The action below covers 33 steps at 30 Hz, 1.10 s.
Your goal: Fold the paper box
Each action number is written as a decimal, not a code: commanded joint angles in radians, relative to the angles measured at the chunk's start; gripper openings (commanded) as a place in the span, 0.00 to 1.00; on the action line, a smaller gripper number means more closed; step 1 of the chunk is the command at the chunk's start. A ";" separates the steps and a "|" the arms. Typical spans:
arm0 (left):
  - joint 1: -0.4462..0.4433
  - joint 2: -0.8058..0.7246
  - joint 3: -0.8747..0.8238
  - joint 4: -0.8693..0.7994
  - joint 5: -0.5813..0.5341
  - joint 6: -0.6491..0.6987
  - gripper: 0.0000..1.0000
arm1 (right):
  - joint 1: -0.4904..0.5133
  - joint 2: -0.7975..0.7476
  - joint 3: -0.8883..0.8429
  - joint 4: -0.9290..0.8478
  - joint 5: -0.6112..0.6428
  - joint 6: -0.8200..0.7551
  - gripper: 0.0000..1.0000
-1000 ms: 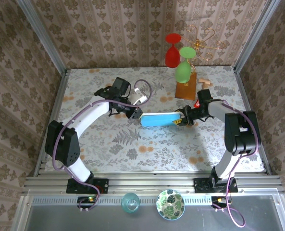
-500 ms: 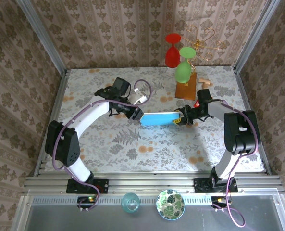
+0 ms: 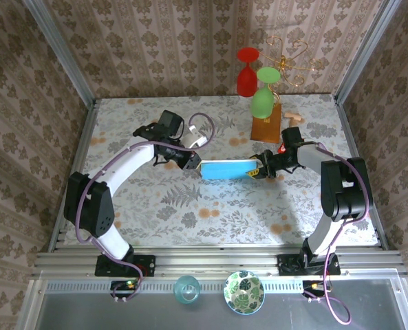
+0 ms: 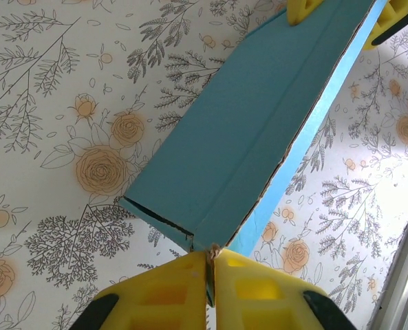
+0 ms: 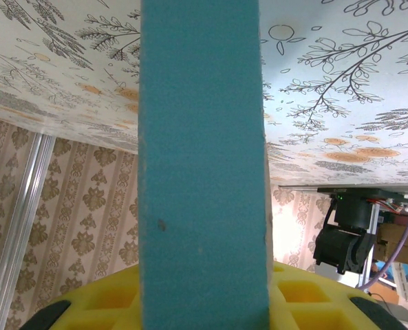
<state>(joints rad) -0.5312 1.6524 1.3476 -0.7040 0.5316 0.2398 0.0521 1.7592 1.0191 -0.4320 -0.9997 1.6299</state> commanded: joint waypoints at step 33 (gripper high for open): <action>-0.050 0.050 -0.050 0.209 -0.124 -0.481 0.01 | 0.005 -0.018 -0.081 0.178 0.205 0.254 0.31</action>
<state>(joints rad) -0.5632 1.6707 1.3312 -0.5209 0.3981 -0.1802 0.0532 1.7355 0.9707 -0.2440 -0.9565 1.8549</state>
